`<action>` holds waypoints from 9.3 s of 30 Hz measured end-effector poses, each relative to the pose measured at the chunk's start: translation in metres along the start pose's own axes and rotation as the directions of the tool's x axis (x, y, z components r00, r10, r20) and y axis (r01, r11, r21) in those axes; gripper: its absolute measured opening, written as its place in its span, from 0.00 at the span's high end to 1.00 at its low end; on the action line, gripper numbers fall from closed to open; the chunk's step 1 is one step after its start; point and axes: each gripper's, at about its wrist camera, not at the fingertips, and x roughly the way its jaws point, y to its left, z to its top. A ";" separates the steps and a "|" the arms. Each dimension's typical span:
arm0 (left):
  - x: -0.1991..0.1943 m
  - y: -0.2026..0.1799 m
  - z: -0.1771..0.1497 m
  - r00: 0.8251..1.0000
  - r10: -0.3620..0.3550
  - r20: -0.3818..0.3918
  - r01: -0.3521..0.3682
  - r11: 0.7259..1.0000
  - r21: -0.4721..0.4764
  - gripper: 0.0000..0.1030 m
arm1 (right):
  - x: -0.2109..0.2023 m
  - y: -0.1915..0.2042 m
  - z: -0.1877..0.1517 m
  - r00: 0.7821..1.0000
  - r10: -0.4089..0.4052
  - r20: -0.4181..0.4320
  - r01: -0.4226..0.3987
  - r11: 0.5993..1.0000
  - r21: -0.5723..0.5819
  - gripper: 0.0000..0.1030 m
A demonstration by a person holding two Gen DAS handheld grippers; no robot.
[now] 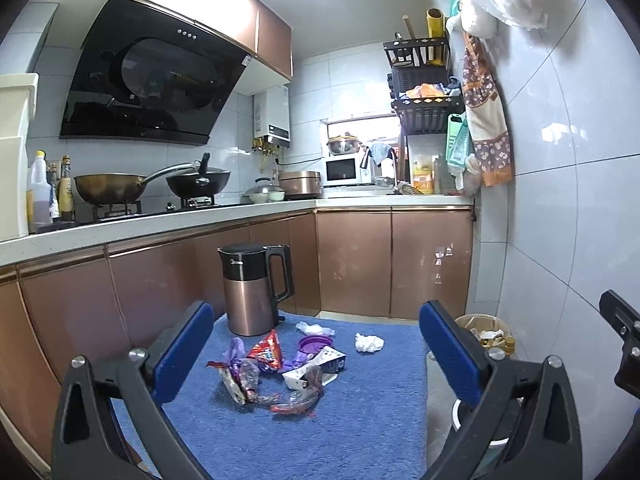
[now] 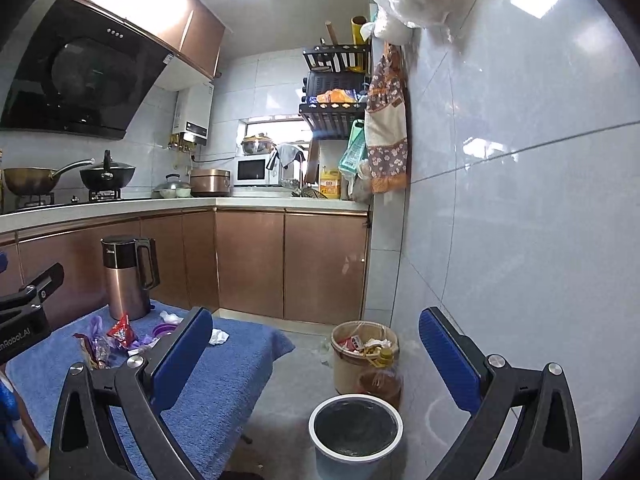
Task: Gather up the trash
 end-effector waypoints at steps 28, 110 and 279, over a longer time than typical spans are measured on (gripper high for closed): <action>0.145 -0.018 -0.089 0.932 -0.144 -0.333 0.187 0.977 0.100 0.00 | 0.166 0.000 -0.057 0.948 0.104 -0.300 -0.097 0.995 0.037 0.00; 0.275 0.227 -0.181 0.778 -0.122 -0.616 -0.166 0.906 -0.389 0.81 | 0.372 0.234 -0.150 0.121 0.774 -0.621 -0.838 0.415 0.354 0.58; 0.328 0.236 -0.133 0.764 -0.066 -0.641 -0.146 0.952 -0.271 0.83 | 0.237 0.209 -0.037 0.502 0.705 -0.500 -0.758 0.637 0.138 0.91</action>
